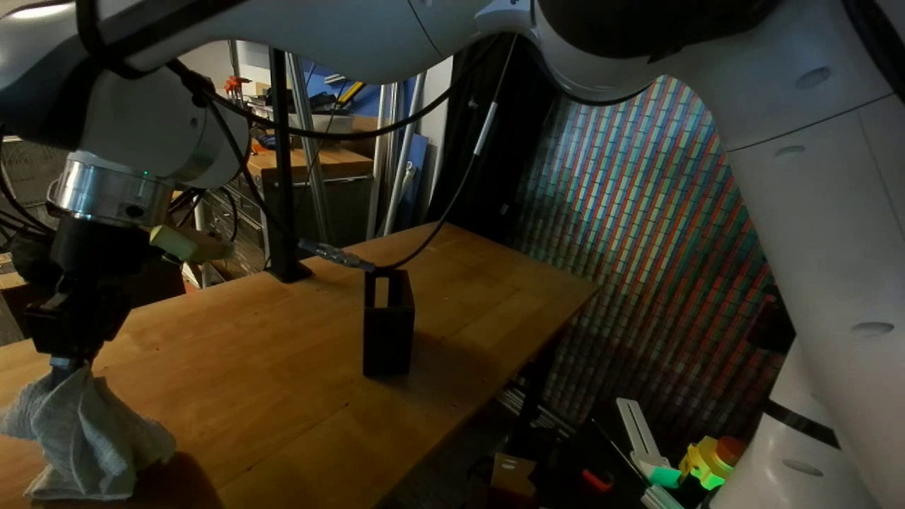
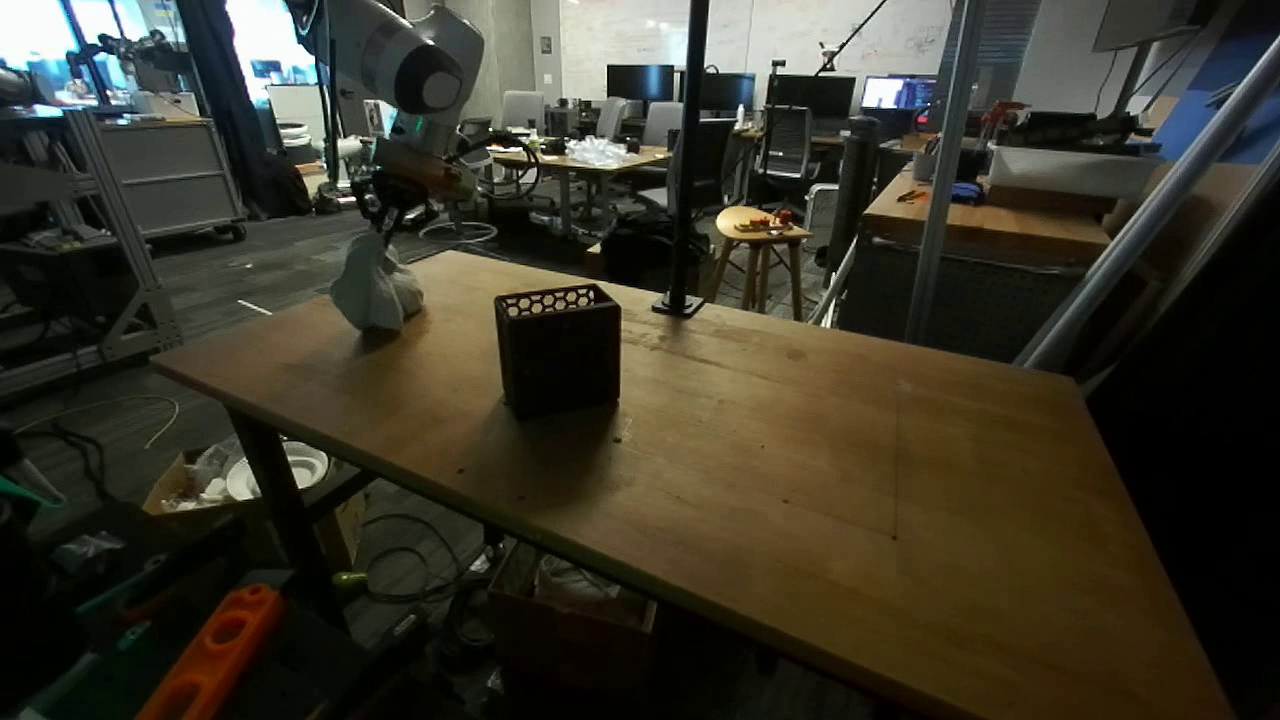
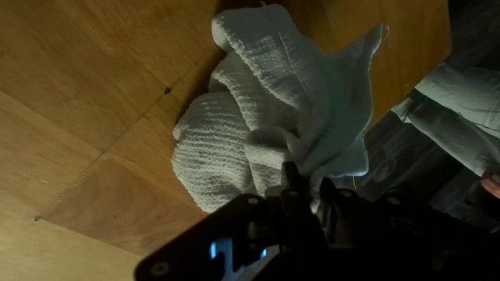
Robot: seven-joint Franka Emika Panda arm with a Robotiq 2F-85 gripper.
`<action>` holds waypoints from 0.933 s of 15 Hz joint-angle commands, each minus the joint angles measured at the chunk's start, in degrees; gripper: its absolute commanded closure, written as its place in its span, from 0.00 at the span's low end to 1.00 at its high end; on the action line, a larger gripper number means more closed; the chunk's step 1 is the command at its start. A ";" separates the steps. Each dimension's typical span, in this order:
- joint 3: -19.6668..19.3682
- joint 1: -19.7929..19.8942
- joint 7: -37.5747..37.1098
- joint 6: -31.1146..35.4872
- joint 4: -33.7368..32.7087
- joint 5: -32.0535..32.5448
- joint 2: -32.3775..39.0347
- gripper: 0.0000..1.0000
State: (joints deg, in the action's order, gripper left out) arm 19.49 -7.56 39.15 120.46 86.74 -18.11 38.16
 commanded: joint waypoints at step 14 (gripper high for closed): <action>-0.11 4.96 2.20 3.71 6.28 -3.17 -1.05 0.89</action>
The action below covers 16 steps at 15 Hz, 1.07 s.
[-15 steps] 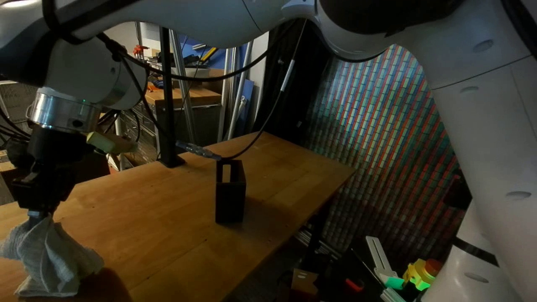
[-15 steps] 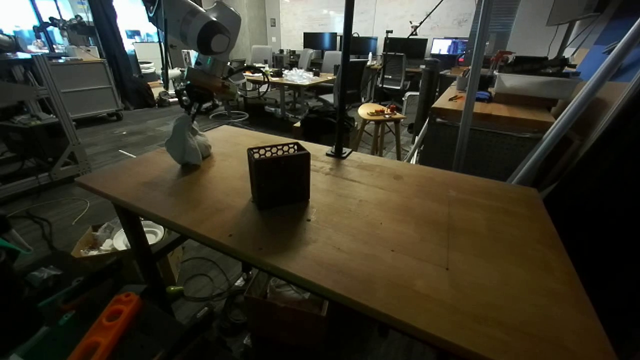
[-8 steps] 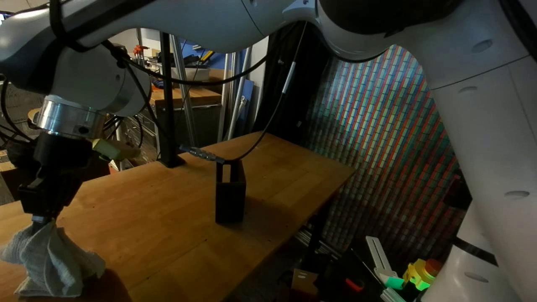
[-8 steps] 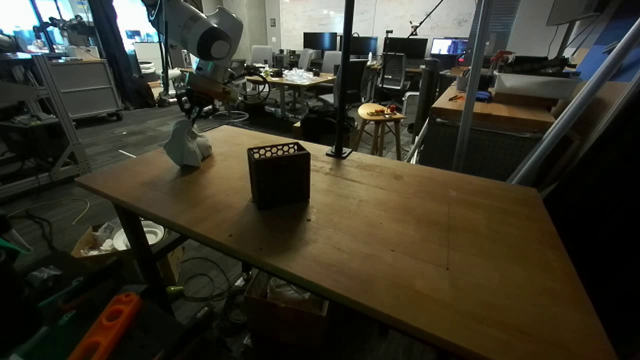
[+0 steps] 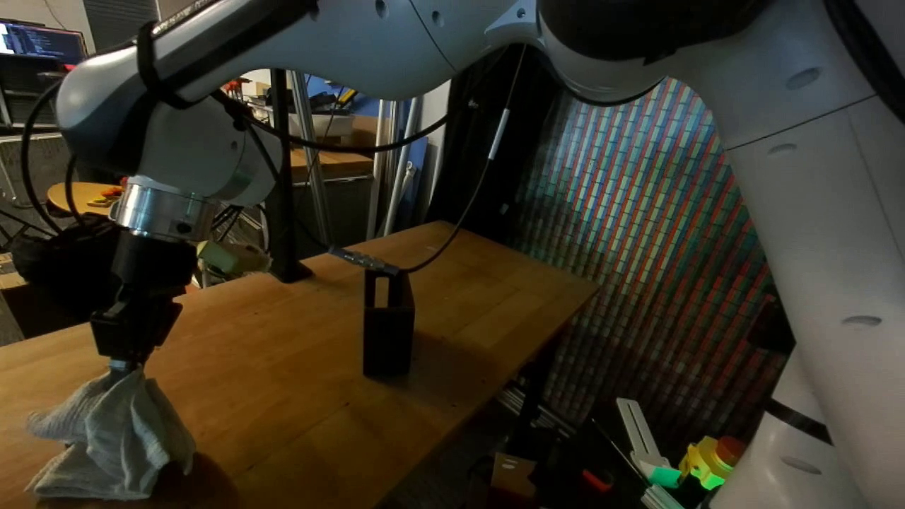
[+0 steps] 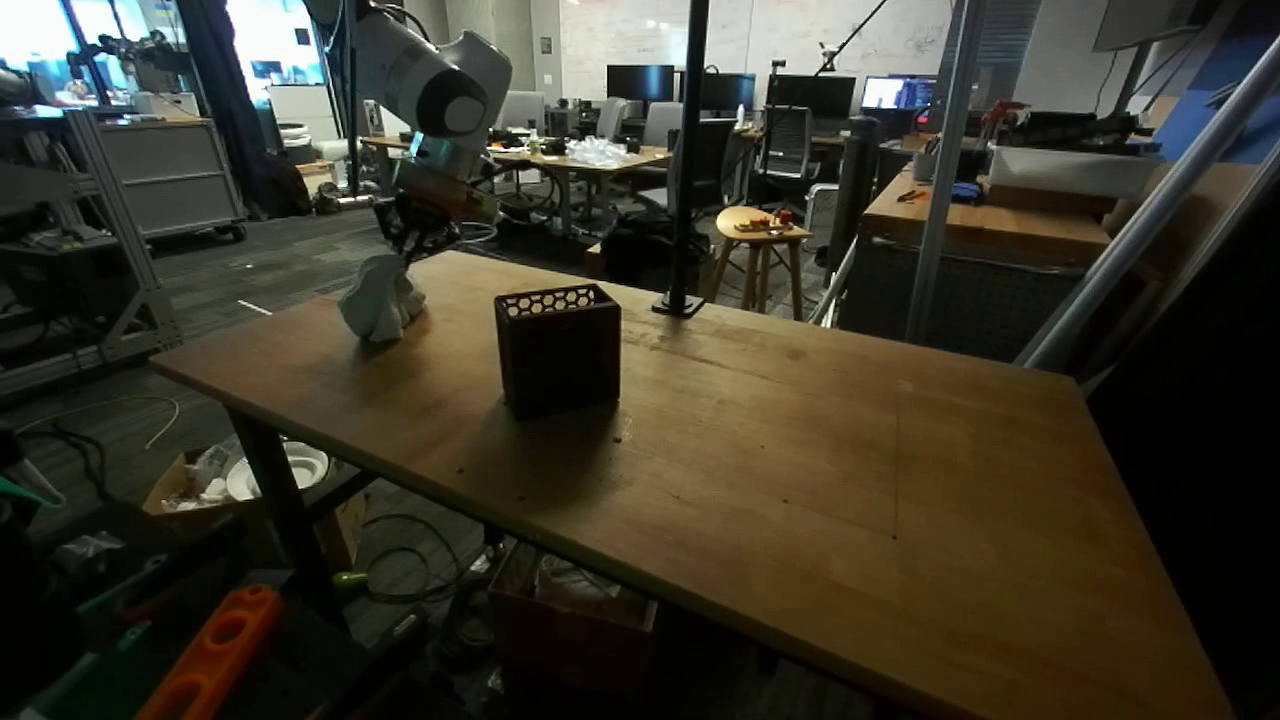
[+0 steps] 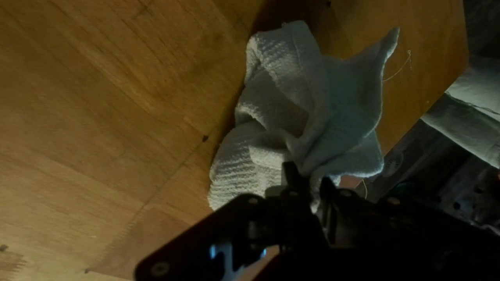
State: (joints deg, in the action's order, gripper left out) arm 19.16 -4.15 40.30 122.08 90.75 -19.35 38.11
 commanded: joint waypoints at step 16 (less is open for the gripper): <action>0.77 11.63 12.95 4.87 9.53 -16.68 -0.20 0.87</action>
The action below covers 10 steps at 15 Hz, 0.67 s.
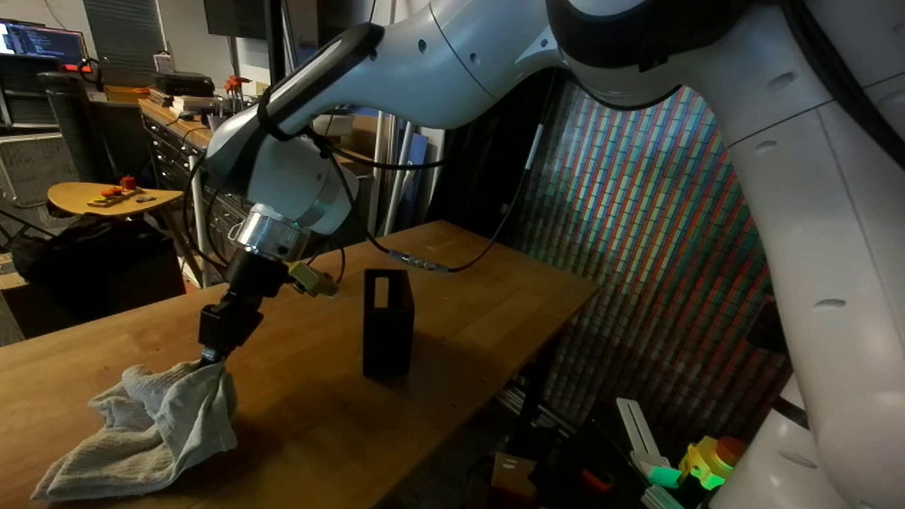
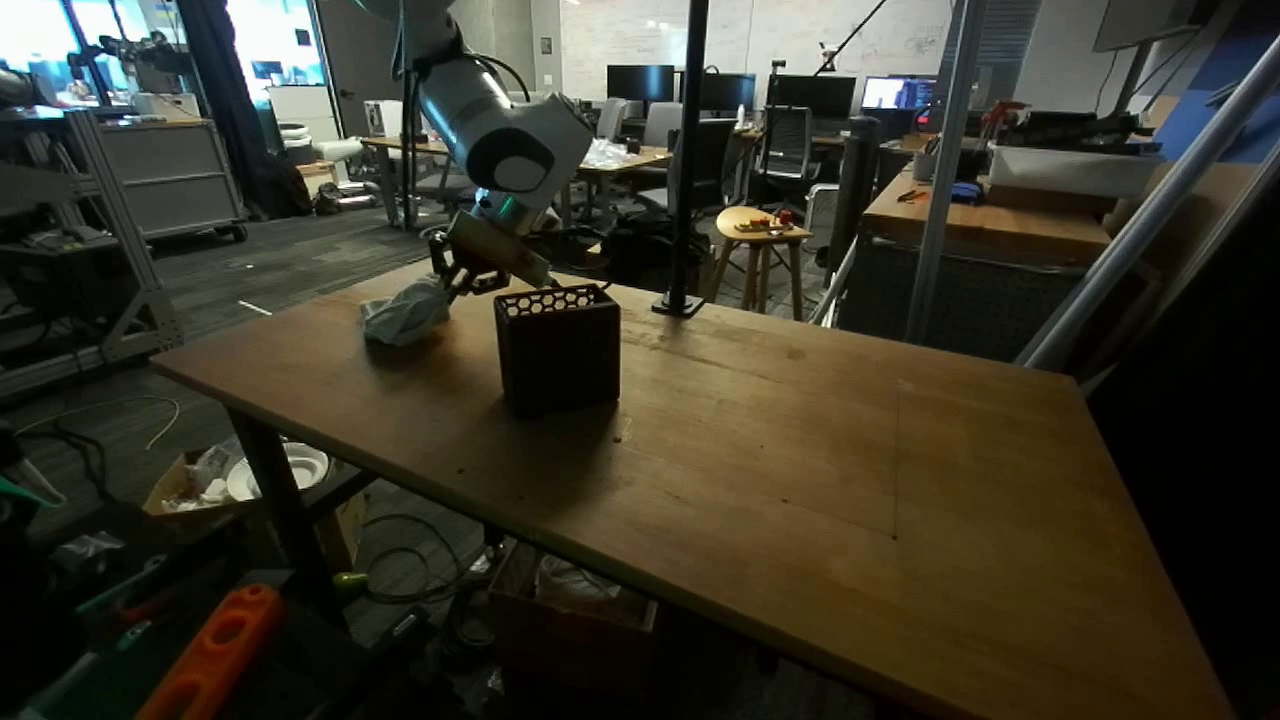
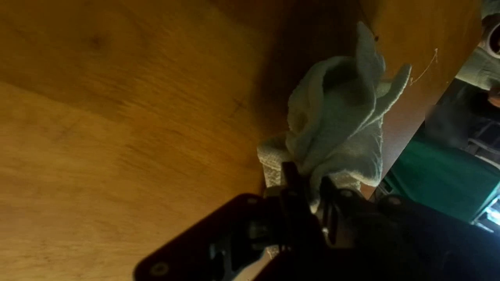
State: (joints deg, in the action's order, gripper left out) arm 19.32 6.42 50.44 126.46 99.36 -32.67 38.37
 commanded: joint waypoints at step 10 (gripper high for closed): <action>-2.20 0.96 2.07 -0.26 1.12 -7.22 -0.11 0.87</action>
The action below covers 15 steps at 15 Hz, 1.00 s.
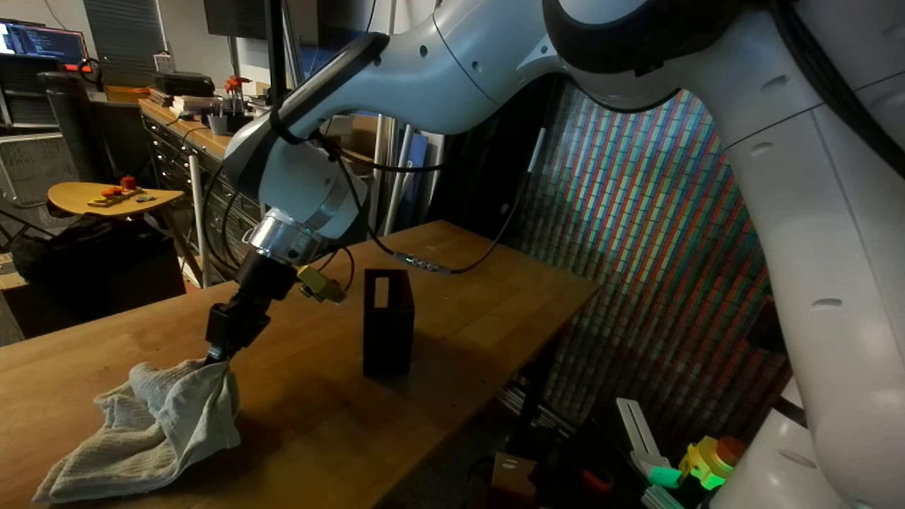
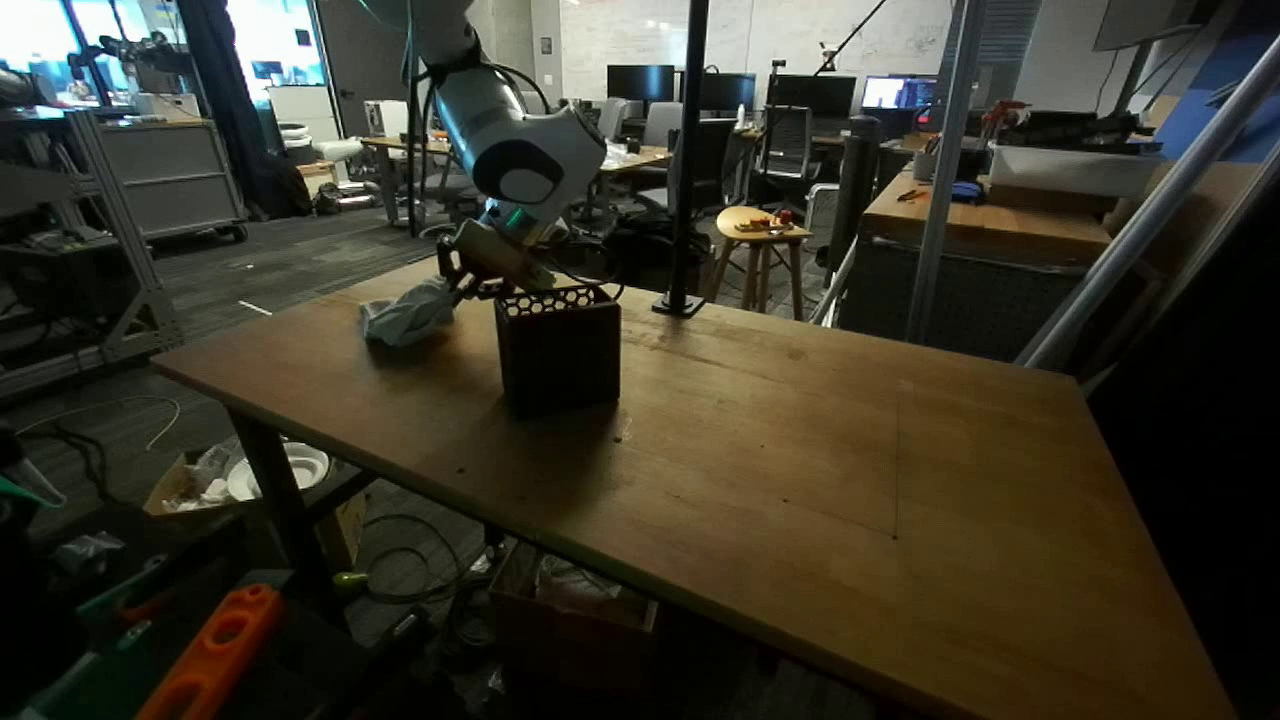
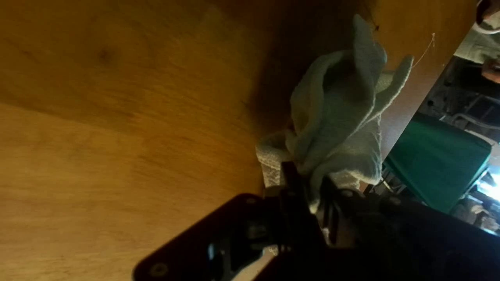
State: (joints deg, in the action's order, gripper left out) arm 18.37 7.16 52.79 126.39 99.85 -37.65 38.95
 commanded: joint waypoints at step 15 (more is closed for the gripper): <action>-6.28 -0.35 -0.37 -3.29 0.54 2.74 -1.69 0.31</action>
State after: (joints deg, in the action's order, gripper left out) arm 13.29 8.23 52.97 124.88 100.80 -37.98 39.66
